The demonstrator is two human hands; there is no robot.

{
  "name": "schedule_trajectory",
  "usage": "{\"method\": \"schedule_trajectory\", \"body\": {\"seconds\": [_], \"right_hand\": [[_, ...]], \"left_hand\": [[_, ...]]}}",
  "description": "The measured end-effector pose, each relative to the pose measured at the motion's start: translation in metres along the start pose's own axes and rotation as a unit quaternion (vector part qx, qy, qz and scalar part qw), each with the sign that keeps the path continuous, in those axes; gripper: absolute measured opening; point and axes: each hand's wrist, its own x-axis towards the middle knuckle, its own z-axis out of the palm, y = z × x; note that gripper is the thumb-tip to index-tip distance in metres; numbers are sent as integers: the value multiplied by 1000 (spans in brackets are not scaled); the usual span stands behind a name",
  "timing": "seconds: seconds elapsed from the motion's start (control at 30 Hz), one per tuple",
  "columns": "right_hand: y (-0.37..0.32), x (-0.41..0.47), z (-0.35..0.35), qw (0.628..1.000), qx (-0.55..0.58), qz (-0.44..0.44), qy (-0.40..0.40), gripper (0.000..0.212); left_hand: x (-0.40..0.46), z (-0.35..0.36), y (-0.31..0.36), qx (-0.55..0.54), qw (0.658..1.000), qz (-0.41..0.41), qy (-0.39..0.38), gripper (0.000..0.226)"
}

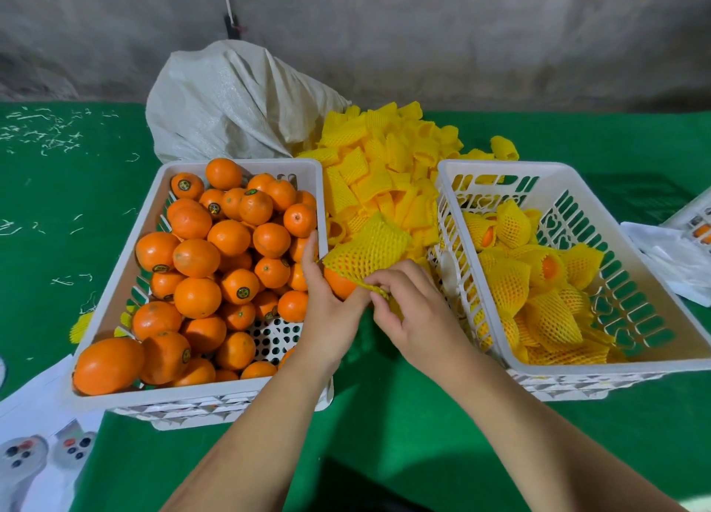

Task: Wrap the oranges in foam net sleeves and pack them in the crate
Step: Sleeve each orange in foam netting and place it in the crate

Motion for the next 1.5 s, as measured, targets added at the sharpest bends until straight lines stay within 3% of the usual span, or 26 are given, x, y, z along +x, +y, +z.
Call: {"method": "schedule_trajectory", "body": {"seconds": [0.13, 0.2, 0.33, 0.43, 0.53, 0.67, 0.77, 0.83, 0.93, 1.1, 1.2, 1.3, 1.4, 1.5], "right_hand": [[0, -1, 8, 1000, 7, -13, 16, 29], [1, -2, 11, 999, 33, 2, 10, 38], [8, 1, 6, 996, 52, 48, 47, 42], [8, 10, -2, 992, 13, 72, 107, 28], [0, 11, -3, 994, 14, 66, 91, 28], [-13, -2, 2, 980, 116, 141, 81, 32], [-15, -5, 8, 953, 215, 204, 61, 33], [-11, -5, 11, 957, 195, 214, 27, 50], [4, -2, 8, 940, 193, 278, -30, 81], [16, -7, 3, 903, 261, 342, -10, 76], [17, -14, 5, 937, 119, 328, 29, 81], [13, -14, 12, 938, 126, 320, 27, 77], [9, -9, 24, 906, 209, 368, 14, 62], [8, -7, 33, 843, 319, 428, 68, 56]], "left_hand": [[-1, -13, 7, -87, 988, -70, -103, 81], [-1, -18, 7, -101, 984, -85, -119, 77], [-1, -12, 3, -90, 990, -79, -74, 60], [-1, -5, 3, -58, 994, -77, -44, 63], [1, 2, 5, -29, 997, -67, 0, 72], [2, 3, 3, -15, 999, -42, 26, 70], [-1, 1, 2, 8, 999, -44, -28, 66], [-1, -2, 3, -29, 994, -68, -79, 67], [-2, -5, 8, -19, 993, -83, -76, 55], [-6, -8, -1, 87, 996, 16, -3, 25], [-8, -6, -2, 140, 986, 70, 53, 13], [-12, -4, 0, 221, 960, 161, 63, 14], [-15, -4, -2, 253, 942, 212, 58, 13], [-15, -3, -6, 274, 935, 224, 20, 15]]}}
